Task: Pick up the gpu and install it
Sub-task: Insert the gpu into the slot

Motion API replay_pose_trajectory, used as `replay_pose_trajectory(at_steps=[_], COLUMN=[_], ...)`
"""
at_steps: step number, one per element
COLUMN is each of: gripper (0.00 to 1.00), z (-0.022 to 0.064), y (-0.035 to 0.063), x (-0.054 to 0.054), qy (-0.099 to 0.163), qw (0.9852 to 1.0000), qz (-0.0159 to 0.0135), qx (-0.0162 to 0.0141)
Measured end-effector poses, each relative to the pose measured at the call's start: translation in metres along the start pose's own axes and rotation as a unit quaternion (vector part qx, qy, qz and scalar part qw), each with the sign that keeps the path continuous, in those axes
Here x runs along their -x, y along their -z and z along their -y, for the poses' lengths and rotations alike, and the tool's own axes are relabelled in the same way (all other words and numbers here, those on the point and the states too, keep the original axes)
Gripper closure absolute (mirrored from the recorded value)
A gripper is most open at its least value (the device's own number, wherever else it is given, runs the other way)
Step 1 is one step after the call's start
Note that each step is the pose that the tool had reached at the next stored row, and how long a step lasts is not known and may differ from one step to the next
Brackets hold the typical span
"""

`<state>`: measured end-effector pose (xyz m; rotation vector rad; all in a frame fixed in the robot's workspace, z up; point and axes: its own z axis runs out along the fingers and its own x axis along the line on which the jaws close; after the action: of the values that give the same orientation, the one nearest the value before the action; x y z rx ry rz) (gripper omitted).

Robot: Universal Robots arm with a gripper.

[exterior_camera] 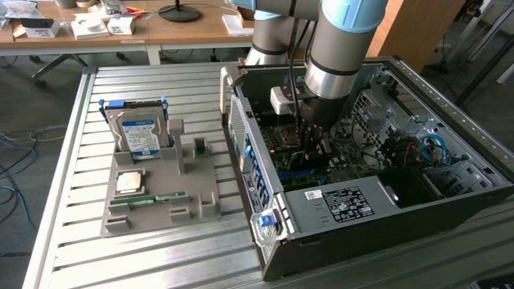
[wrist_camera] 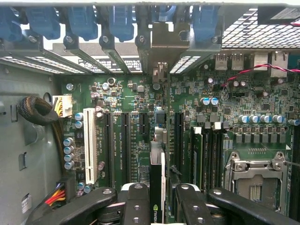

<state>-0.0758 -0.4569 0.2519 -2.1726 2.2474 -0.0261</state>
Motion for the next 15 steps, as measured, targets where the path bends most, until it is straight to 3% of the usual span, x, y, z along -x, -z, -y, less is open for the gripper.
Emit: replay_pose_trajectory(at_steps=[9, 15], gripper=[0.74, 0.74], z=[0.0, -0.0002], y=[0.0, -0.0001], x=[0.0, 0.0], qy=[0.0, 0.0], qw=[1.0, 1.0], qz=[0.0001, 0.0002], qx=[-0.0014, -0.0054])
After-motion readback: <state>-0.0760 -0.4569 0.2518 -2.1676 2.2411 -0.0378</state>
